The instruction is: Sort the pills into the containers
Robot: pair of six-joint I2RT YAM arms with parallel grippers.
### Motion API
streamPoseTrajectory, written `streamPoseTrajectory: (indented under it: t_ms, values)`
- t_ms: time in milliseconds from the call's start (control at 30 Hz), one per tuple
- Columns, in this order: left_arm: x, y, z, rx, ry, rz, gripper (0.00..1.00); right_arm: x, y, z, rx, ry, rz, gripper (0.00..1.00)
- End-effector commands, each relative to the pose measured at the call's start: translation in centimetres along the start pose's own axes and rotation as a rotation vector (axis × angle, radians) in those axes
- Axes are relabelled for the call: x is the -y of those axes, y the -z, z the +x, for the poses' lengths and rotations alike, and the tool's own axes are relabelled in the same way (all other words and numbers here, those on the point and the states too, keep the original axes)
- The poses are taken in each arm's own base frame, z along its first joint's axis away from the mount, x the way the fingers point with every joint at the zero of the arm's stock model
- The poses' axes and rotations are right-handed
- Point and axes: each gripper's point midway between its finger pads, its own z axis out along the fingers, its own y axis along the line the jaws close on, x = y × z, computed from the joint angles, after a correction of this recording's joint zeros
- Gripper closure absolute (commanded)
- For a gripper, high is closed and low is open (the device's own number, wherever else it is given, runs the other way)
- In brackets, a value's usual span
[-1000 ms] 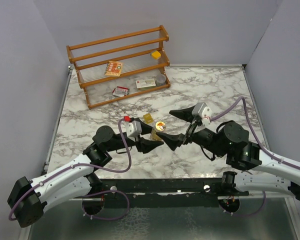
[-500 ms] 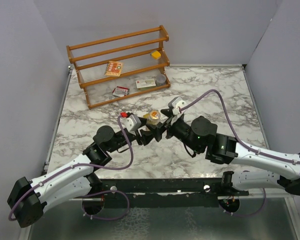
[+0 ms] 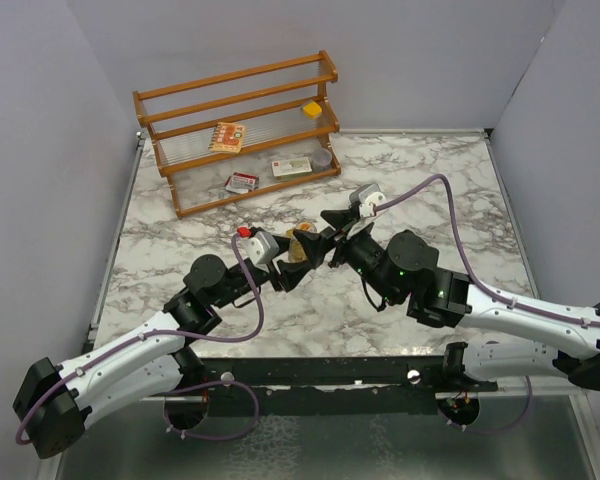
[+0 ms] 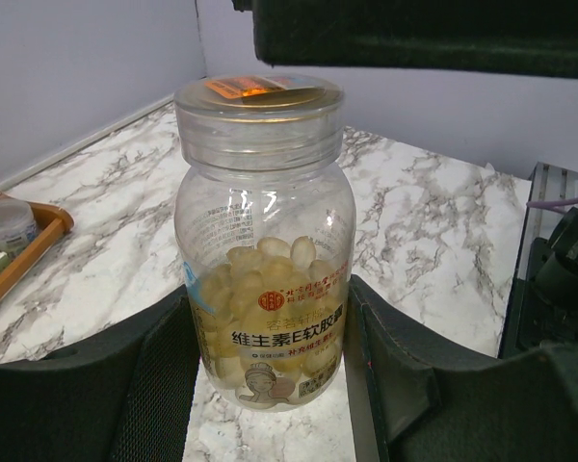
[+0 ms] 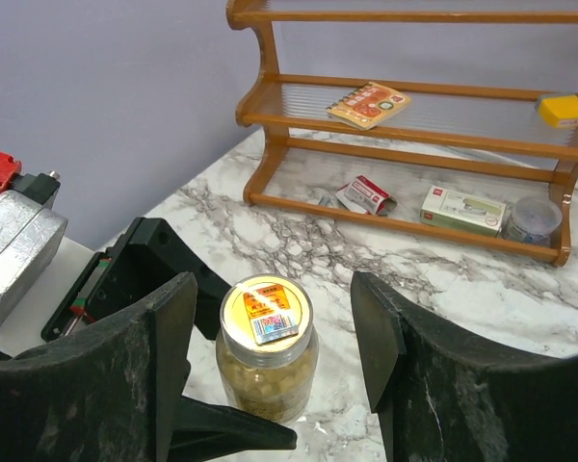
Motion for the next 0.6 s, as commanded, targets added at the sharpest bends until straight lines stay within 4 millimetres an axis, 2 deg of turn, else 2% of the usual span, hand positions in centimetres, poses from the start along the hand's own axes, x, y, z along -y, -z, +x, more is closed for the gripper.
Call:
streamPoseTrajectory:
  t_ms: [0, 567]
  values:
    - [-0.3, 0.1, -1.7, 0.065, -0.019, -0.024, 1.00, -0.2, -0.2, -0.2, 0.014, -0.061, 0.002, 0.35]
    - [-0.1, 0.4, -2.1, 0.082, -0.018, -0.016, 1.00, -0.6, -0.7, 1.5, -0.025, -0.083, 0.006, 0.37]
